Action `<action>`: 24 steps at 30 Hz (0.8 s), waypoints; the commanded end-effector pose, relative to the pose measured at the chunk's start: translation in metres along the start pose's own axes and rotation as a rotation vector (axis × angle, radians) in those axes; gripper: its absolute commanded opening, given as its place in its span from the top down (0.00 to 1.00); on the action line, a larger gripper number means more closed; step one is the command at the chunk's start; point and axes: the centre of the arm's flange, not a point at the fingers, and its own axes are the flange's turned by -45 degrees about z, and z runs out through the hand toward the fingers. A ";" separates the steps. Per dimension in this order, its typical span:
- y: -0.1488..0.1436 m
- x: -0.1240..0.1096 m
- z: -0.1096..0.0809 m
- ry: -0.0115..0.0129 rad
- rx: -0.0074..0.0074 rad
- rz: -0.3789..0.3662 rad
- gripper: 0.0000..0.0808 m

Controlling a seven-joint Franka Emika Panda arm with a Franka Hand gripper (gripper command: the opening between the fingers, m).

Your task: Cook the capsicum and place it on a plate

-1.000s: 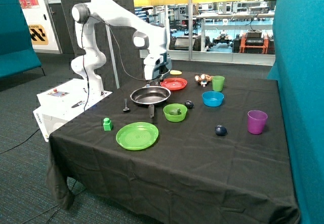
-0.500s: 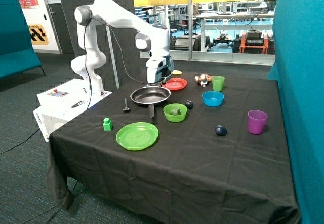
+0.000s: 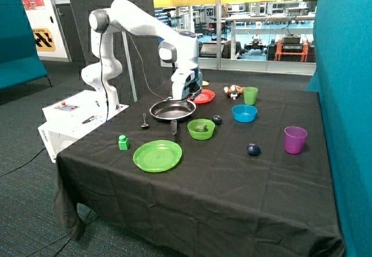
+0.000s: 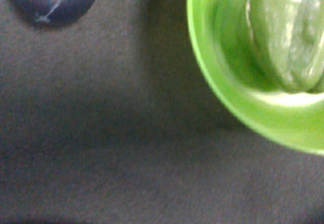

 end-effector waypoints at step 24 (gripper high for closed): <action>0.020 0.049 0.028 -0.0027 0.0010 -0.041 0.25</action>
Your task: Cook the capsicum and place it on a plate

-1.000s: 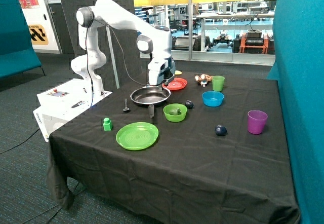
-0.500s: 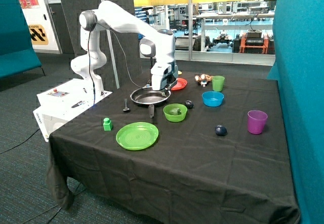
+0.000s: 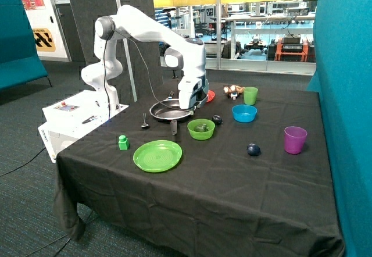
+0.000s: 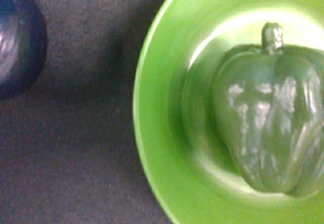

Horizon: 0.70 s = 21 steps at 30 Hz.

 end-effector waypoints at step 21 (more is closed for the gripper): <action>0.012 0.005 0.018 0.0001 -0.0015 -0.030 0.21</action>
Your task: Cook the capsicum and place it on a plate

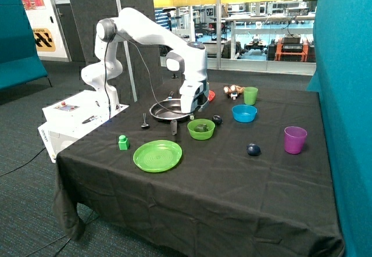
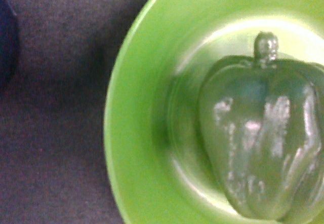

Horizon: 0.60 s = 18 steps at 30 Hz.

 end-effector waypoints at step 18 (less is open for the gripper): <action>0.008 0.005 0.027 0.0064 -0.0015 -0.006 0.25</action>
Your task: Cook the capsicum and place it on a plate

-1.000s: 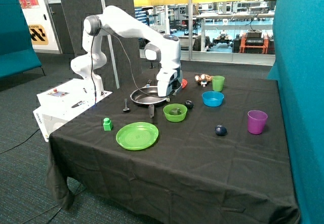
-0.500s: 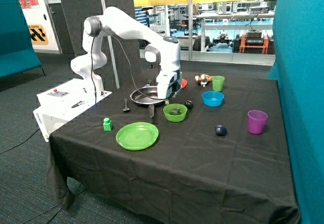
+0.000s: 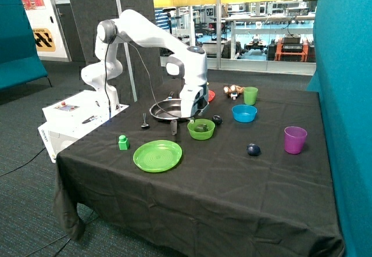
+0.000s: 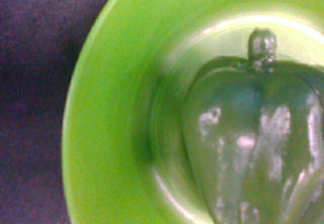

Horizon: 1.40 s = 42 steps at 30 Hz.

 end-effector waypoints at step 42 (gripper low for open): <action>-0.003 0.019 0.028 0.0031 -0.0002 -0.025 0.24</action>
